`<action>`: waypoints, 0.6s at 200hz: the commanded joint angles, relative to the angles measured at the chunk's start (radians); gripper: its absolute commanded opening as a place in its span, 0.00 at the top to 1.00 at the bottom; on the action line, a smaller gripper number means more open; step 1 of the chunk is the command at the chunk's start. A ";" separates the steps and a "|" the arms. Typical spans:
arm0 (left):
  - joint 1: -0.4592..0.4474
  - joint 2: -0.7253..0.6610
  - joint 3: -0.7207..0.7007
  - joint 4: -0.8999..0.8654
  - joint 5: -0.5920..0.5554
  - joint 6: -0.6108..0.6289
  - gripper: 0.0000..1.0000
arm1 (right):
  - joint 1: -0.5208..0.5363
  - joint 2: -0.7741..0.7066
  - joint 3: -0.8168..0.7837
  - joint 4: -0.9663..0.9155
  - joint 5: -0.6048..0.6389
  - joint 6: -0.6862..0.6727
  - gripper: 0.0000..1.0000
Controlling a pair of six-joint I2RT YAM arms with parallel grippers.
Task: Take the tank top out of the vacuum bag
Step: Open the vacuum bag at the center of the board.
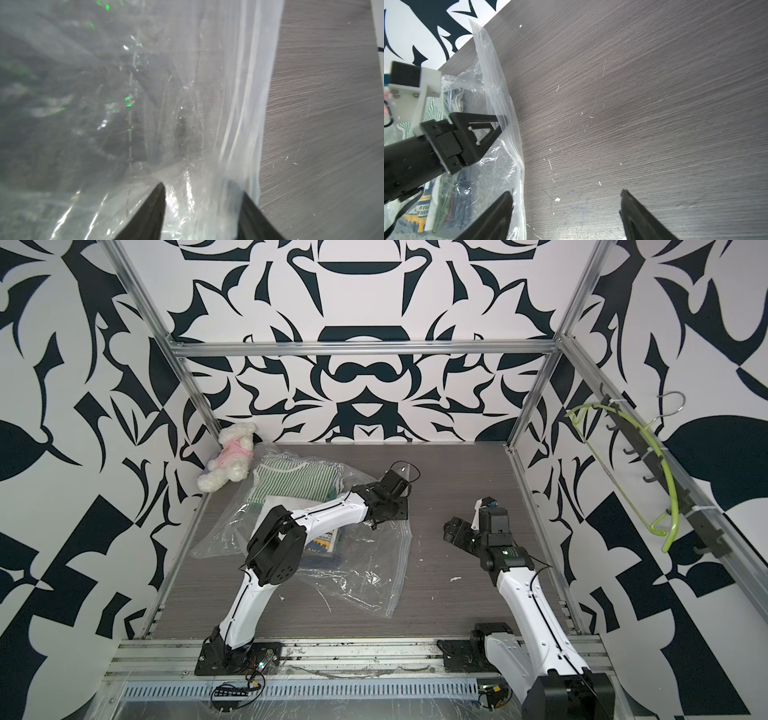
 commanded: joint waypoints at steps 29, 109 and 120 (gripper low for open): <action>0.004 0.004 0.024 -0.056 0.002 0.021 1.00 | 0.009 0.019 0.015 0.097 -0.178 -0.029 0.18; 0.006 -0.237 -0.028 -0.132 -0.003 0.088 1.00 | 0.287 0.284 0.063 0.299 -0.095 0.022 0.20; 0.006 -0.268 -0.047 -0.139 -0.005 0.095 1.00 | 0.299 0.336 0.081 0.328 -0.088 0.037 0.22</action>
